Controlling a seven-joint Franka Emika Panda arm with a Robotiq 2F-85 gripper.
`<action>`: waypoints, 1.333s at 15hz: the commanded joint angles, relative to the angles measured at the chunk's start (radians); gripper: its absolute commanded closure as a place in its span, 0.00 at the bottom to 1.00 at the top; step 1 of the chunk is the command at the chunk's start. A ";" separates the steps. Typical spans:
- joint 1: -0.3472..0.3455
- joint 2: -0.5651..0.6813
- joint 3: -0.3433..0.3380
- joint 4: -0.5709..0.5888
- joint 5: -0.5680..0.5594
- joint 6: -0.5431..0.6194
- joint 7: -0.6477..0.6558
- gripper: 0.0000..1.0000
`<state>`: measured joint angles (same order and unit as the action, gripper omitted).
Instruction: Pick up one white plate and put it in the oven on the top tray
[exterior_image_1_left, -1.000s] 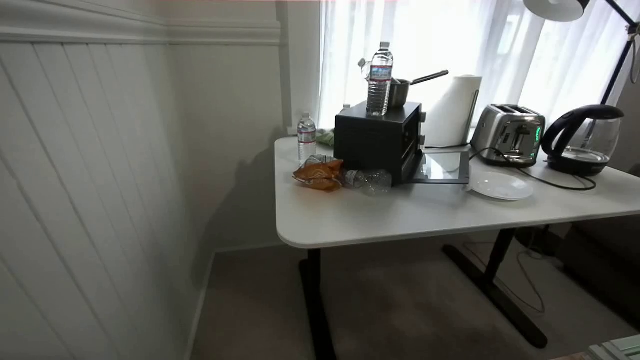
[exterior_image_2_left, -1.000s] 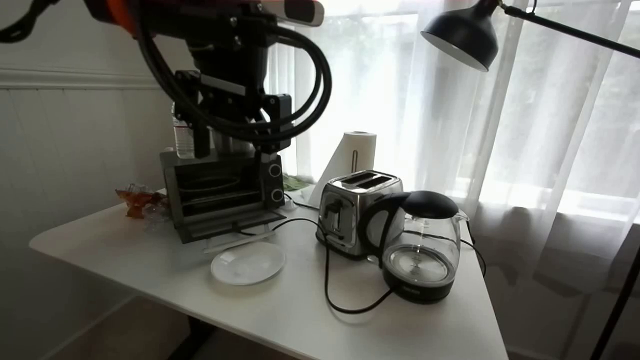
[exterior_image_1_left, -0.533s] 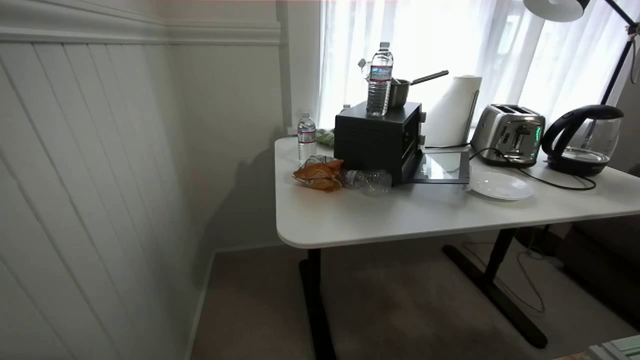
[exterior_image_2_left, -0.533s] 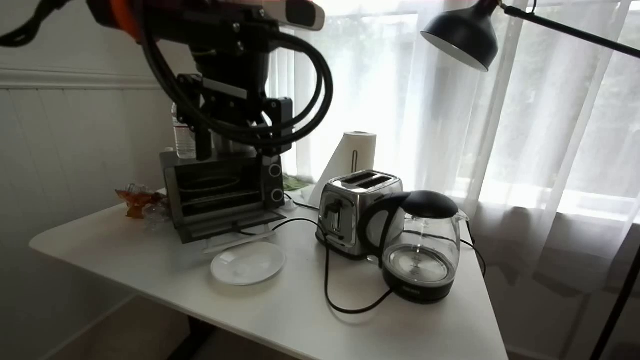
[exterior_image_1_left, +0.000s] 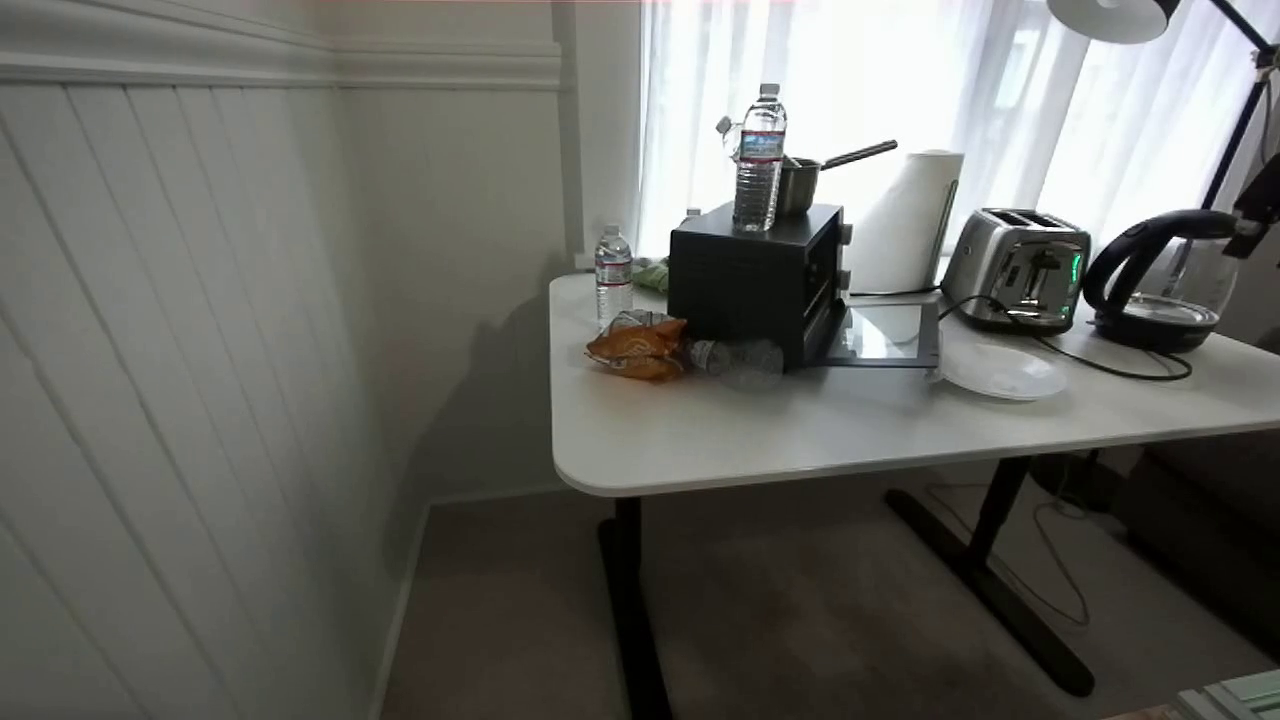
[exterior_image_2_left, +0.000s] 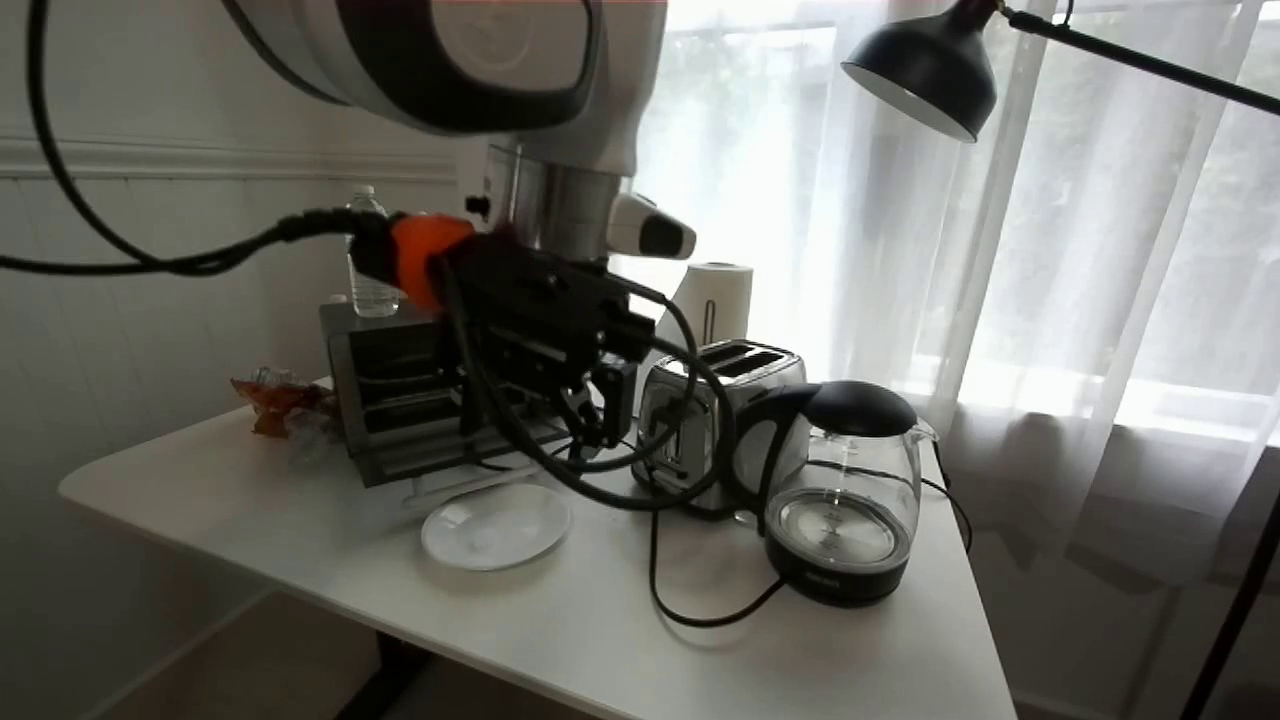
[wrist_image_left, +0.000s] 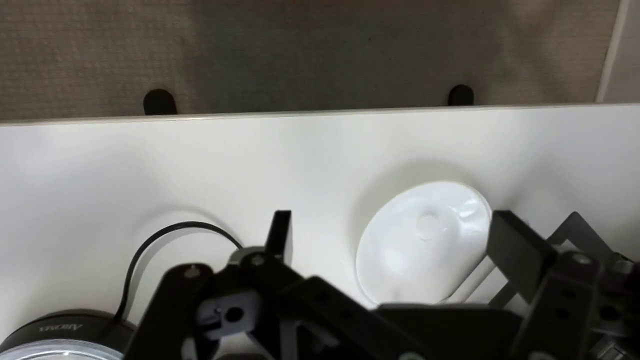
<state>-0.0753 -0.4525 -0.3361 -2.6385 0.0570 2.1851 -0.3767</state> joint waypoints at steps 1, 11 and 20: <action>0.035 0.157 -0.035 0.012 0.138 0.133 -0.120 0.00; -0.012 0.577 0.052 0.206 0.742 0.168 -0.582 0.00; -0.053 0.512 0.097 0.145 0.661 0.209 -0.509 0.00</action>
<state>-0.0830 0.0620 -0.2840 -2.4934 0.7247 2.3941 -0.8913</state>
